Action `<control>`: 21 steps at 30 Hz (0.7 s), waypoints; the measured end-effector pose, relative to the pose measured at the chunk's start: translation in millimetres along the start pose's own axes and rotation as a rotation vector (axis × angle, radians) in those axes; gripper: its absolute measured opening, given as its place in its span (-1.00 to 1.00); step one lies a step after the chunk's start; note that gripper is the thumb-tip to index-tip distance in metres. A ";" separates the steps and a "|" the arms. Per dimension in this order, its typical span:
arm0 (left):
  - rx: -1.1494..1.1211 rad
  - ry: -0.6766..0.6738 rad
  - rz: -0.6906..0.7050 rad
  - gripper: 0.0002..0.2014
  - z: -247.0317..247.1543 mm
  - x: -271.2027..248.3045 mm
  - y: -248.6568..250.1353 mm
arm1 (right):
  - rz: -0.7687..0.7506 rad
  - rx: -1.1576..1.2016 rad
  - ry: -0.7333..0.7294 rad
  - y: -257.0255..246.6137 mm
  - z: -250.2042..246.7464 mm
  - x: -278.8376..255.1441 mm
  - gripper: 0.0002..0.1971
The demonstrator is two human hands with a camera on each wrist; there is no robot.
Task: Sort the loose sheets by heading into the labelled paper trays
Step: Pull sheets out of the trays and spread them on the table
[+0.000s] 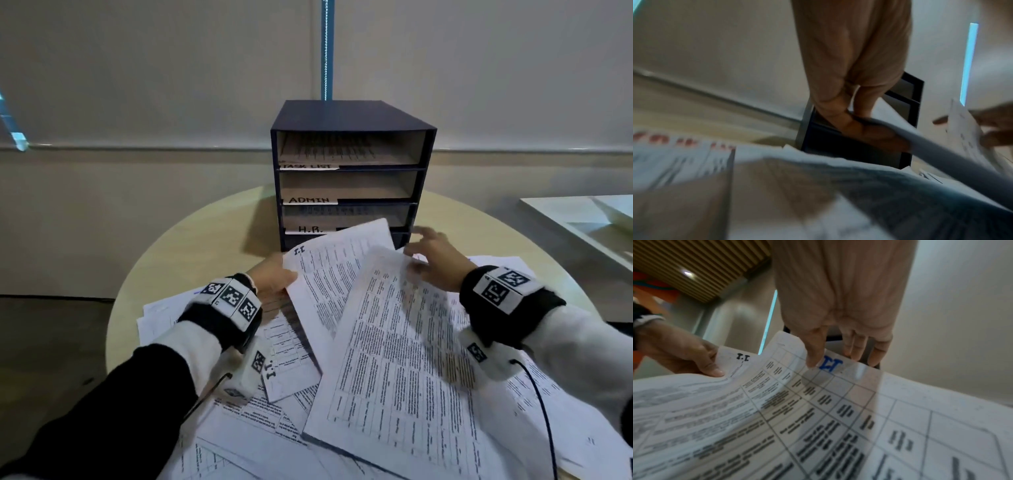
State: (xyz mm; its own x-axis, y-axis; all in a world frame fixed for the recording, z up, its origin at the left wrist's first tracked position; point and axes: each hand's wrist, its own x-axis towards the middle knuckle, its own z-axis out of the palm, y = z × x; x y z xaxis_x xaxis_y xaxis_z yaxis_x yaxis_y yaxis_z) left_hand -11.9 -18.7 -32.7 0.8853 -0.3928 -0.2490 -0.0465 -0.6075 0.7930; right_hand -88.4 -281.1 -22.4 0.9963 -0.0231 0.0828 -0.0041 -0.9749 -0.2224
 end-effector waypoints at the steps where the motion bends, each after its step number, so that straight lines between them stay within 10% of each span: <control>1: 0.045 -0.038 0.008 -0.72 -3.5 -0.4 1.7 | -0.018 -0.031 0.020 -5.1 -3.4 -0.7 -0.80; 10: -0.099 -0.144 0.062 -0.75 8.1 -18.4 15.3 | -0.278 0.014 -0.052 -56.7 -2.0 3.0 -0.94; 16: -0.375 0.345 -0.153 -0.65 -13.5 -12.5 -4.1 | -0.189 -0.070 -0.113 -56.5 13.8 -1.7 -0.58; 21: -0.384 0.294 -0.415 -0.66 -17.7 -15.0 -21.5 | -0.142 -0.039 -0.177 -51.5 24.7 -10.6 -0.70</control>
State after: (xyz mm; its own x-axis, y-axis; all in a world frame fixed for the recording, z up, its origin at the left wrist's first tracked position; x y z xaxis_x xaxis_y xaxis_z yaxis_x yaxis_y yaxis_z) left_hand -16.0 12.4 -36.2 0.8865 0.0611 -0.4586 0.4486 -0.3564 0.8196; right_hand -96.7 -225.2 -35.8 0.9867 0.1503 -0.0618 0.1368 -0.9736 -0.1826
